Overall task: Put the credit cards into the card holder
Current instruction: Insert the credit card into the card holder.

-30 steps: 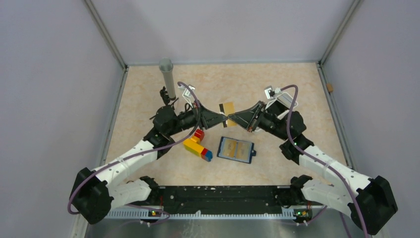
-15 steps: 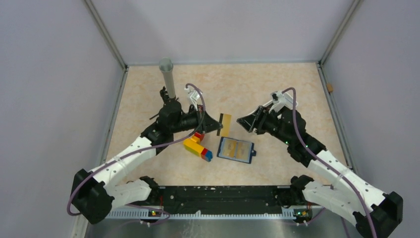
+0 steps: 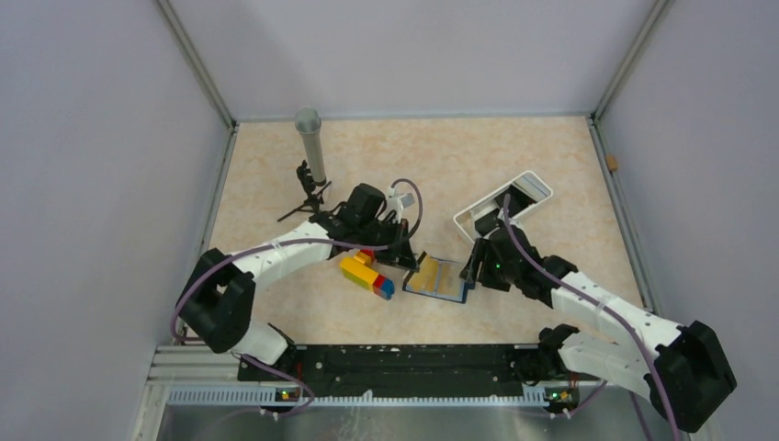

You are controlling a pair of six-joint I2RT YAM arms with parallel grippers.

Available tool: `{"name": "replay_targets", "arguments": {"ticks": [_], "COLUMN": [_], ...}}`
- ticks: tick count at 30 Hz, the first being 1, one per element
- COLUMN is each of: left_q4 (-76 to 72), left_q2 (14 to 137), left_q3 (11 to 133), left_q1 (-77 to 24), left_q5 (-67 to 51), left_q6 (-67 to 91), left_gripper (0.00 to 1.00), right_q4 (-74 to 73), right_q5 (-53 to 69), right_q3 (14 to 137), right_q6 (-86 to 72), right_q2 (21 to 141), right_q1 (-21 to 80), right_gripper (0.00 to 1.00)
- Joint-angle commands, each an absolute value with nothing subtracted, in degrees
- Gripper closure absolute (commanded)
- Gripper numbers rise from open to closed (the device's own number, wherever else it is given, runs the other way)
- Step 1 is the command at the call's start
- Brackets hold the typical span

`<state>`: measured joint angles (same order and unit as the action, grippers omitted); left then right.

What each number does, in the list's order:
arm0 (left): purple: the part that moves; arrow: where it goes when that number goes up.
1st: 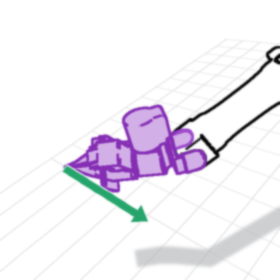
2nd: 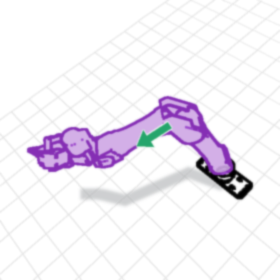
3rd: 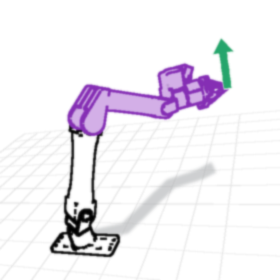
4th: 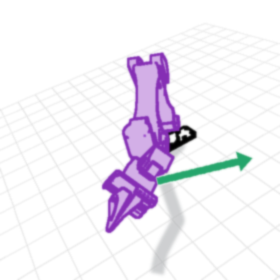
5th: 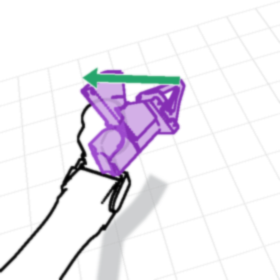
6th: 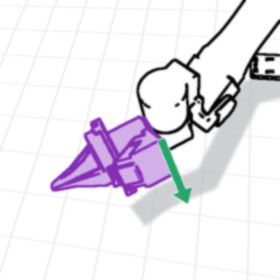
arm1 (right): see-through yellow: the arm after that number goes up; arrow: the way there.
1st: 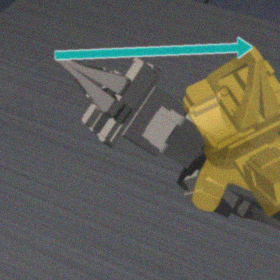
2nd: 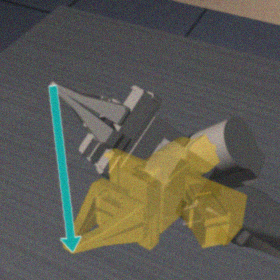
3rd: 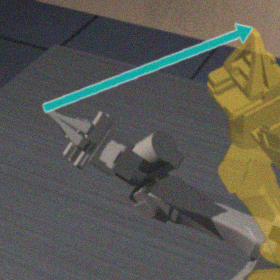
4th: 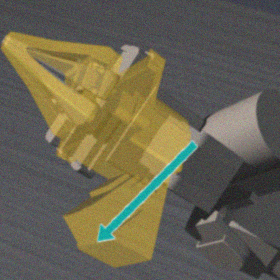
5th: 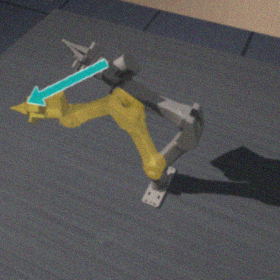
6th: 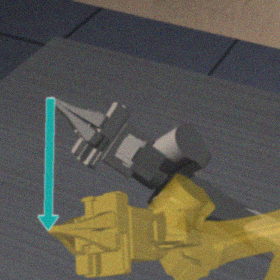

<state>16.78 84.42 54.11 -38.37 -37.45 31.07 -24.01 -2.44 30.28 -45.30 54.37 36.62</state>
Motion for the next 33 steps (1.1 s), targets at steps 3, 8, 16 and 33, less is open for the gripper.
{"name": "replay_targets", "arguments": {"ticks": [3, 8, 16, 33], "left_q4": [8.61, 0.89, -7.1, -13.75], "left_q2": [87.44, 90.96, 93.99, 94.27], "left_q3": [54.12, 51.01, 47.66, 41.58], "left_q1": [-40.03, -41.27, -43.76, -43.55], "left_q5": [-37.44, -36.62, -31.9, -25.18], "left_q6": [35.37, 41.16, 45.06, 51.38], "left_gripper": [1.0, 1.0, 1.0, 1.0], "right_q4": [-21.64, -16.42, -14.35, -17.37], "right_q5": [-2.59, -0.22, -2.2, -8.26], "right_q3": [29.18, 27.61, 26.49, 26.78], "right_q6": [-48.49, -49.99, -50.31, -49.99], "right_q2": [58.53, 61.17, 64.63, 66.57], "right_q1": [37.18, 37.25, 37.27, 37.26], "right_gripper": [0.41, 0.46, 0.59, 1.0]}}
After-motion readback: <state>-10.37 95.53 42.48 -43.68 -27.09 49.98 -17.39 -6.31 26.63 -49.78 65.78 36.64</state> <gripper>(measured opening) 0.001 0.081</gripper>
